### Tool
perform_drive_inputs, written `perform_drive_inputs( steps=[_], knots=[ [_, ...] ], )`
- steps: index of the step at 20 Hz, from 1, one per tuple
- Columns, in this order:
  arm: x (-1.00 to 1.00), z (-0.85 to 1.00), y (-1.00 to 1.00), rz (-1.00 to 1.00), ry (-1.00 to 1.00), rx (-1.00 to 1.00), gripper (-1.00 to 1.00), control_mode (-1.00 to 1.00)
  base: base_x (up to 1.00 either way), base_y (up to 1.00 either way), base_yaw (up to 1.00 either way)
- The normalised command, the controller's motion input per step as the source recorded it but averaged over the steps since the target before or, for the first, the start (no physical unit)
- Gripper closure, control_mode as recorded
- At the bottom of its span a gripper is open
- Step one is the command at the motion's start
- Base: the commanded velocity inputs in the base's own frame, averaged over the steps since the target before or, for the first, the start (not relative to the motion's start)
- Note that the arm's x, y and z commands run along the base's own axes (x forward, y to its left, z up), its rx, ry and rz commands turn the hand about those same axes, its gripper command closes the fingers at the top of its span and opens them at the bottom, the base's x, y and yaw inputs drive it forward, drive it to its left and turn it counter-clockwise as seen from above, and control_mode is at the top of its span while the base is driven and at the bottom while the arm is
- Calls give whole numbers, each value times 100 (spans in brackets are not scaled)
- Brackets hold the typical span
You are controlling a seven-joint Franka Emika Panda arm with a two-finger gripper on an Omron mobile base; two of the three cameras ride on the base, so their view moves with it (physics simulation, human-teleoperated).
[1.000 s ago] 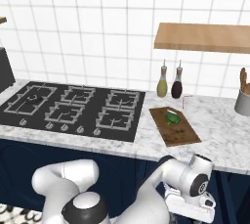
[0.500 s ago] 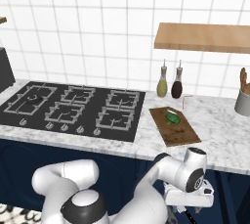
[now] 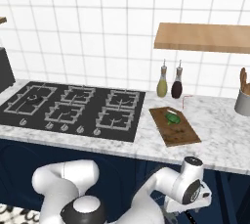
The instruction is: Place the appropriate cutting tool for cutting the broccoli skin on the cutting board.
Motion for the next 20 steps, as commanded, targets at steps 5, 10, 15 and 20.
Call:
perform_drive_inputs(
  steps=[5,10,15,20],
  knots=[
    [25,-26,-18,9,0,0,-100,-100,0,0,0],
    [24,-26,-23,7,0,0,-100,-100,0,0,0],
    [-4,-41,-3,3,-1,0,-100,-100,0,0,0],
    [-26,-52,14,5,-1,0,100,-100,0,0,0]
  ],
)
